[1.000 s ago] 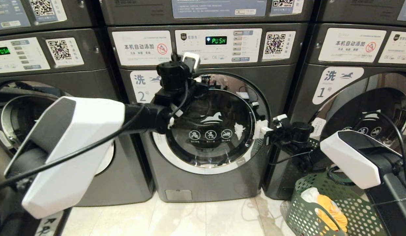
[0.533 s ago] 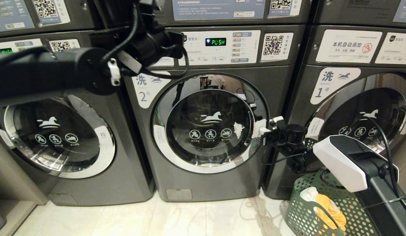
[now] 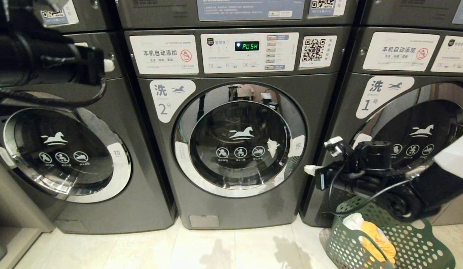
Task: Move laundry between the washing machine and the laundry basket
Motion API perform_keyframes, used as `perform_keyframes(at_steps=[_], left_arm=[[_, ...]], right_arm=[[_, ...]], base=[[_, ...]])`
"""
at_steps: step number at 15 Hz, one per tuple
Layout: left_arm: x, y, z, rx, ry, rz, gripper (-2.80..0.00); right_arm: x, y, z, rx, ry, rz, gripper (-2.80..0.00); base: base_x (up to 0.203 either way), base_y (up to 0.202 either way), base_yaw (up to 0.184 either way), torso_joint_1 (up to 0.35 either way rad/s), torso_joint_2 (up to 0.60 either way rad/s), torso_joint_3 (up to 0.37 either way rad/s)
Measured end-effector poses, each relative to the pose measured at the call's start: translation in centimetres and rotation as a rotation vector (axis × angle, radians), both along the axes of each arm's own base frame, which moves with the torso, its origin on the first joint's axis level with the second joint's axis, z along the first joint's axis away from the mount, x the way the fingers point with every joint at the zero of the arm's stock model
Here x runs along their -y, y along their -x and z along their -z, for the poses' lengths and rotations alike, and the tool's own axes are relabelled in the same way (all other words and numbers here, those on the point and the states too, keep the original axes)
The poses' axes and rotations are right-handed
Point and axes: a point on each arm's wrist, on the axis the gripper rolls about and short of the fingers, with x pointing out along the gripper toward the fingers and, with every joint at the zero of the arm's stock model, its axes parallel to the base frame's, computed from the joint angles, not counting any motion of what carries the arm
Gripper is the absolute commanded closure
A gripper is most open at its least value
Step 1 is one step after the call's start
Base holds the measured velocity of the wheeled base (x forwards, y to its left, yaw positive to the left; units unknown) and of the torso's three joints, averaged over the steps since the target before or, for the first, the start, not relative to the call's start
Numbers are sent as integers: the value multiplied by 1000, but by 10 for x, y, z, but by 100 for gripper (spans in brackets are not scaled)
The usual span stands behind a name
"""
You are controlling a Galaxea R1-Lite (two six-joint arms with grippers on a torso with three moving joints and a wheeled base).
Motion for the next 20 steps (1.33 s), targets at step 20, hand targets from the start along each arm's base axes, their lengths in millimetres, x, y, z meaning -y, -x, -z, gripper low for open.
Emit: perform_keyframes(at_steps=[20], left_arm=[[-63,218,278,-448,101,-85,0]], right_arm=[[67,345,11,-242,177,404,0]], base=[[0,0,0,0,0,0]])
